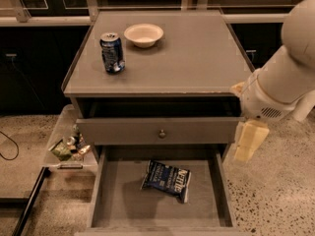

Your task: Pick blue chip bag from middle drawer and place on counter

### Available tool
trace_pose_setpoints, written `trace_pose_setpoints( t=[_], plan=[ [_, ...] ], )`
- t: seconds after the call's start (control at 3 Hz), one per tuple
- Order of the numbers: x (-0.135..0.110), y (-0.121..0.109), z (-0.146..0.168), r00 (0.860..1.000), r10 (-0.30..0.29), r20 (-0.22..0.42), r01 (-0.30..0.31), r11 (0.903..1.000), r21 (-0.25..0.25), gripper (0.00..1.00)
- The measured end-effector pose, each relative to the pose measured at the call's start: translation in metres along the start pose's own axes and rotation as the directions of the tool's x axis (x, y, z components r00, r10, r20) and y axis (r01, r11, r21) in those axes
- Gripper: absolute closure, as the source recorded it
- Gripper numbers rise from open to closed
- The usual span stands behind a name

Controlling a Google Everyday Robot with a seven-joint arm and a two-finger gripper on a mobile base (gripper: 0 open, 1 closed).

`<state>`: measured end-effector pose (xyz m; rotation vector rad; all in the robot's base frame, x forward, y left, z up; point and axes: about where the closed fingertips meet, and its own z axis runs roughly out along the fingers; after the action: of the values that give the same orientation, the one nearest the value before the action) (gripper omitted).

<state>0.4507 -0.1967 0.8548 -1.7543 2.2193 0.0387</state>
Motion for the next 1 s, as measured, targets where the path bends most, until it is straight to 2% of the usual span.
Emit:
trace_pose_setpoints(
  t=[0.33, 0.67, 1.0],
  plan=[
    [0.011, 0.002, 0.06, 0.999, -0.024, 0.031, 0.024, 0.9996, -0.013, 0.0],
    [0.029, 0.001, 0.116, 0.998, -0.011, 0.054, 0.014, 0.9984, -0.054, 0.0],
    [0.028, 0.003, 0.114, 0.998, -0.018, 0.064, 0.022, 0.9982, -0.055, 0.0]
  ],
)
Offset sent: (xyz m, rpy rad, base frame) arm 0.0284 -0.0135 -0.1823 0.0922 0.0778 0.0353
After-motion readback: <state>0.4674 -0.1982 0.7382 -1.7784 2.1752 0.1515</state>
